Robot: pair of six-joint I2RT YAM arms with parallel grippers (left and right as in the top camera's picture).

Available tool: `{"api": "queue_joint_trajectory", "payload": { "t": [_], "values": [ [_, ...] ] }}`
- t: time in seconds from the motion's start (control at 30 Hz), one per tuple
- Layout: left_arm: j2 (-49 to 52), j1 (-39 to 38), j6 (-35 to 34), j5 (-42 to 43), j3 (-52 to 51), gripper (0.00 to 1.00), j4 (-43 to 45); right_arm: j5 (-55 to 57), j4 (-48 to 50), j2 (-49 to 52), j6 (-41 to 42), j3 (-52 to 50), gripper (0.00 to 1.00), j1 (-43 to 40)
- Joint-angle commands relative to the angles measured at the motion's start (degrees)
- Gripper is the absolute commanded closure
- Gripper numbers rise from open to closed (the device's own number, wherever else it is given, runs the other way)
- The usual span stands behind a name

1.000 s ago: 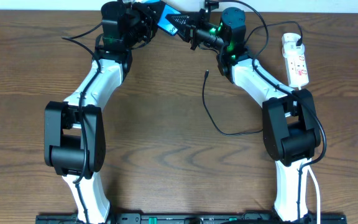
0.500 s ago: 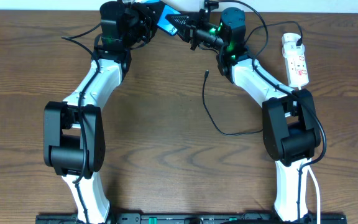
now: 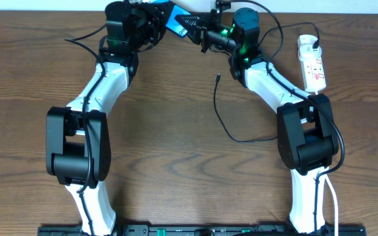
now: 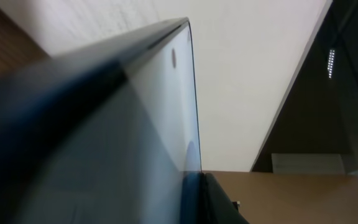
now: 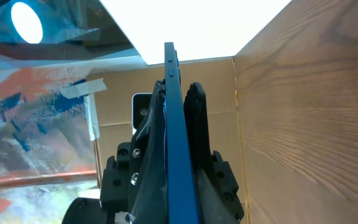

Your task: Plug charger to phone and switch on socket

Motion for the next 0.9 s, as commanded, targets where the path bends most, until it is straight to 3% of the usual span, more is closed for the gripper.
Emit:
{"api": "queue_joint_trajectory", "payload": {
  "t": [0.0,0.87],
  "values": [
    [-0.52,1.07,3.08,0.76,0.85,0.93,2.03,-0.04,-0.07,-1.2,-3.1,0.59,0.99,-1.27],
    [-0.52,1.07,3.08,0.76,0.85,0.93,2.03,-0.04,-0.13,-1.2,-3.63,0.59,0.99,-1.27]
  ]
}}
